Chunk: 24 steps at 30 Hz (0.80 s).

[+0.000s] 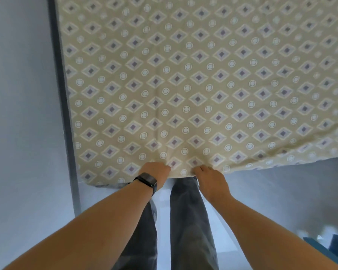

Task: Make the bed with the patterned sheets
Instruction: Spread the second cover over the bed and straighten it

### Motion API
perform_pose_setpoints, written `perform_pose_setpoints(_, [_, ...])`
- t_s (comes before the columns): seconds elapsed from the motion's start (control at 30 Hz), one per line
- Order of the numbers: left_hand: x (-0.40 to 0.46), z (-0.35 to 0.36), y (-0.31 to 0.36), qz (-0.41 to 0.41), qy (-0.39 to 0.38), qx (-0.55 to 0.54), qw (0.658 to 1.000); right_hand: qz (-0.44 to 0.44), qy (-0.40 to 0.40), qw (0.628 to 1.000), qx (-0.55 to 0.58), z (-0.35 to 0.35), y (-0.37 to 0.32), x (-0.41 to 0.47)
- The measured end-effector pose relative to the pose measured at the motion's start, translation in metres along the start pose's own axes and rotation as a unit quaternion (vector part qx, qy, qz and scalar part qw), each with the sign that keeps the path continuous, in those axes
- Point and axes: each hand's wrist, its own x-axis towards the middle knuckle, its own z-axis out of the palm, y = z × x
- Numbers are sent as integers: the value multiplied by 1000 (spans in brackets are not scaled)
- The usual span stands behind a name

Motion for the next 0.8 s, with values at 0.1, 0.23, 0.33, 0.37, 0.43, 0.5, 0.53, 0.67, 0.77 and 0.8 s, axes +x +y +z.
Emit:
perform_pose_setpoints(0.1, [-1, 0, -11, 26, -18, -57, 998, 22, 1, 1000, -2, -2, -2, 11])
perform_pose_setpoints(0.23, [-5, 16, -25, 5, 70, -257, 964, 46, -46, 998, -17, -12, -9, 21])
perform_pose_setpoints(0.33, [-8, 22, -47, -26, 219, -313, 924, 8, -67, 998, -21, -27, -18, 30])
perform_pose_setpoints(0.37, [-9, 26, -61, -52, 265, -308, 912, -16, -58, 998, -9, -30, -25, 36])
perform_pose_setpoints(0.43, [-13, 34, -89, -107, 312, -264, 906, -58, -24, 998, 9, -33, -42, 49])
perform_pose_setpoints(0.5, [-22, 40, -110, -132, 268, -212, 931, -73, -11, 997, 7, -33, -65, 61])
perform_pose_setpoints(0.53, [-27, 39, -116, -132, 212, -194, 949, -67, -21, 998, 4, -32, -76, 64])
perform_pose_setpoints(0.67, [-59, -1, -117, -111, -15, -109, 988, -9, -86, 996, -7, -45, -111, 49])
perform_pose_setpoints(0.77, [-110, -42, -105, -88, -22, -170, 981, 32, -107, 993, 42, -87, -132, 12])
perform_pose_setpoints(0.8, [-139, -63, -103, -82, 9, -201, 976, 36, -94, 993, 66, -117, -146, -7])
